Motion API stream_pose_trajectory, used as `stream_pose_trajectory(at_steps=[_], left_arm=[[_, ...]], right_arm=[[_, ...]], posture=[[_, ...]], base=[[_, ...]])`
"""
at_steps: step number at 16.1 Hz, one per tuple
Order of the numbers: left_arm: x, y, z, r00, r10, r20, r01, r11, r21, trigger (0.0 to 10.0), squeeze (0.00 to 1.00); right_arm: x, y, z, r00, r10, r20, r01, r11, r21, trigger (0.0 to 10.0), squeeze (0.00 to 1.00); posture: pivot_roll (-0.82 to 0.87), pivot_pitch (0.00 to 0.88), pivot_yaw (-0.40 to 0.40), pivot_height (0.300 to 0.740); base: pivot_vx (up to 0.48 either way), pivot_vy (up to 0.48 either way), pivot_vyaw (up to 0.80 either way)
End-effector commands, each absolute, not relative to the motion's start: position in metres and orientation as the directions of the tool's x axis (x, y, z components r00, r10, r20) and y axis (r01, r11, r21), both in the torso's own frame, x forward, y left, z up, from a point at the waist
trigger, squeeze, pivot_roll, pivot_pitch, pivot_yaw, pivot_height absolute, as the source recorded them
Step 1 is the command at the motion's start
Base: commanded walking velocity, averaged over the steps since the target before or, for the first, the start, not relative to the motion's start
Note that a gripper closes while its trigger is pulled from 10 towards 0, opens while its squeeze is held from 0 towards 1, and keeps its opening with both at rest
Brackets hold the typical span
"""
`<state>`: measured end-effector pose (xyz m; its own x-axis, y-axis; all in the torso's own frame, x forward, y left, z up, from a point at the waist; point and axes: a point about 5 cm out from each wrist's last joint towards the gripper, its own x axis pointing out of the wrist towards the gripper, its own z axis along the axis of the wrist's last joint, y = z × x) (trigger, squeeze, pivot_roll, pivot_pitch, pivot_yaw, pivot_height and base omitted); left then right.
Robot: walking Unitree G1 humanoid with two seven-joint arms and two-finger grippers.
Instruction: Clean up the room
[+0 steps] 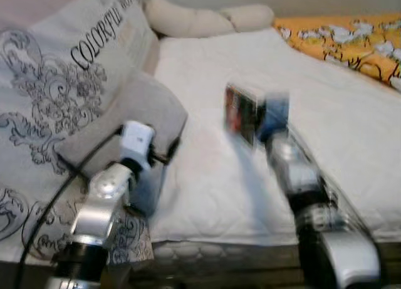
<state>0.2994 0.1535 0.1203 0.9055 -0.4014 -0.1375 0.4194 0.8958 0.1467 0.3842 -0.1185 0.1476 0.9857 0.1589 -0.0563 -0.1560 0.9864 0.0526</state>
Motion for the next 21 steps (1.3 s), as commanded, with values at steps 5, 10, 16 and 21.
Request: stream_pose_trajectory(at_steps=[5,10,16,21], left_arm=[[0.289,0.167,0.123,0.894,-0.400,-0.201,0.436,0.880,0.189,10.0,0.00],[0.276,0.174,0.121,0.879,-0.405,-0.252,0.458,0.864,0.210,10.0,0.00],[0.268,0.171,0.119,0.820,-0.478,-0.316,0.548,0.814,0.192,10.0,0.00],[0.252,0.160,0.104,0.691,-0.586,-0.424,0.680,0.726,0.104,10.0,0.00]], right_arm=[[0.389,-0.106,0.136,0.983,0.161,-0.082,-0.113,0.900,0.421,10.0,0.00],[0.353,-0.101,0.060,0.912,0.180,-0.369,0.065,0.825,0.562,10.0,0.00],[0.300,-0.104,-0.007,0.734,0.112,-0.670,0.364,0.768,0.527,10.0,0.00],[0.304,-0.105,-0.003,0.749,0.094,-0.655,0.356,0.777,0.519,10.0,1.00]], posture=[[0.14,0.003,0.062,0.740],[0.19,0.043,0.074,0.740],[0.21,0.053,0.092,0.740],[0.19,0.037,0.088,0.740]], base=[[0.000,0.000,0.00],[0.000,0.000,0.00],[0.000,0.000,0.00],[0.000,0.000,0.00]])
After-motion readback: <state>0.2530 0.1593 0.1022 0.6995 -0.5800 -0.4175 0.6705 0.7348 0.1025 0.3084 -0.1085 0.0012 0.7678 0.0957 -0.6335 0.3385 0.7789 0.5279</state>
